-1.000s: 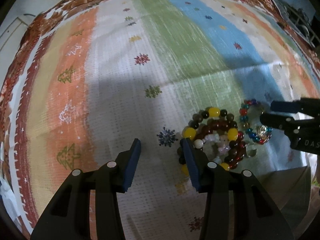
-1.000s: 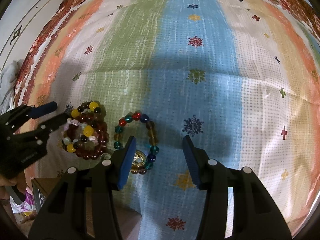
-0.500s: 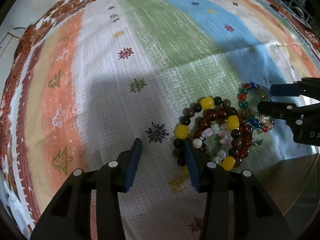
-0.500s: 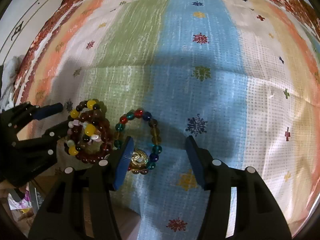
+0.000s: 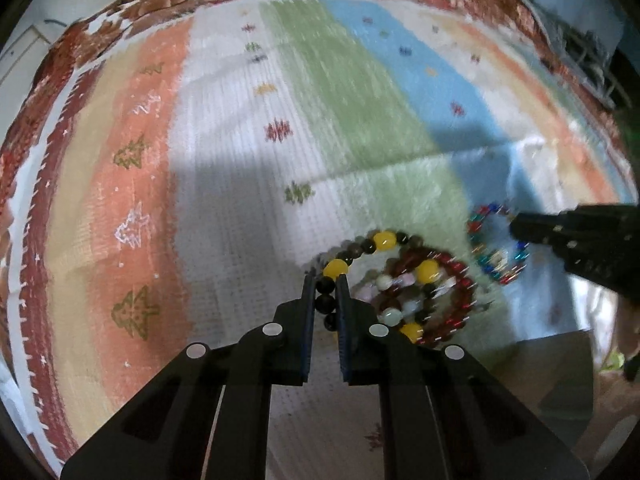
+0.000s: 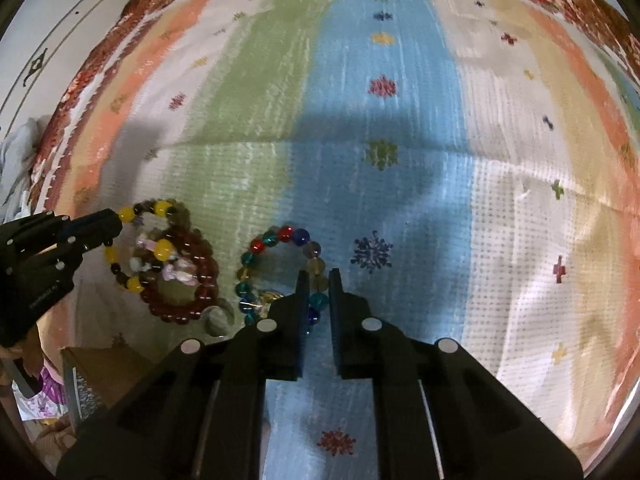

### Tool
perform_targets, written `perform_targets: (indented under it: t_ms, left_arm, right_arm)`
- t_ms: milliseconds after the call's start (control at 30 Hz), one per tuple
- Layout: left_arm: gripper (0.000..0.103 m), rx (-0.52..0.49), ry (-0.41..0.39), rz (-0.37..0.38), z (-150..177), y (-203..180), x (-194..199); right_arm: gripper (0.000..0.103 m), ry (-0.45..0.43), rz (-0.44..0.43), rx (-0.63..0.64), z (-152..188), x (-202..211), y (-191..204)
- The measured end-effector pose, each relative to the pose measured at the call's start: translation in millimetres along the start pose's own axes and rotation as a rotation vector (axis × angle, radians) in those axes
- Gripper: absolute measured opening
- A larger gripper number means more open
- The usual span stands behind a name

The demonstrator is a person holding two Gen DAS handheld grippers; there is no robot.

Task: Organize jewelry
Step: 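Lift both held bracelets and carry them over the silver tin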

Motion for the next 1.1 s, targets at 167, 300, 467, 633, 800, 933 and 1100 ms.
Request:
perform_targets:
  t_ms: [167,300,467,633,800,933,1100]
  left_arm:
    - [0.009,0.021,-0.059,0.026,-7.2,-5.9,22.6]
    - [0.009,0.015,-0.094,0.019,-13.9,-12.4,35.5]
    - [0.009,0.019,-0.148,0.005,-22.3,-15.1,56.7]
    - [0.009,0.026,-0.189,0.001,-25.1,-16.6,74.2]
    - [0.009,0.032,-0.206,-0.005,-22.9,-18.9,84.7]
    - [0.009,0.031,-0.224,0.001,-20.0,-25.4,95.1]
    - [0.009,0.030,-0.243,-0.002,-14.5,-36.9,110.8]
  right_arm:
    - [0.011,-0.042,-0.013,0.030,-0.6,17.6,15.2]
    - [0.011,-0.071,-0.003,0.061,2.3,28.3,24.7]
    - [0.011,-0.106,0.005,0.082,1.8,41.3,33.6]
    - [0.011,-0.137,-0.002,0.086,2.0,55.8,35.7]
    - [0.011,-0.162,0.004,0.080,3.1,67.3,35.2]
    - [0.011,-0.175,-0.016,0.066,6.9,78.5,34.4]
    - [0.011,-0.195,-0.047,0.060,16.4,97.2,38.0]
Point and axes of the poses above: each gripper's, at about its wrist camera, not at the fingertips, and x roughly against the way its jaws point, y to its left, z to its underside, the point moved 7 cm from there along -x, roughly the way its jaws point, and after that the axes turned 11 degrees about -x, right-handed, at the moved point
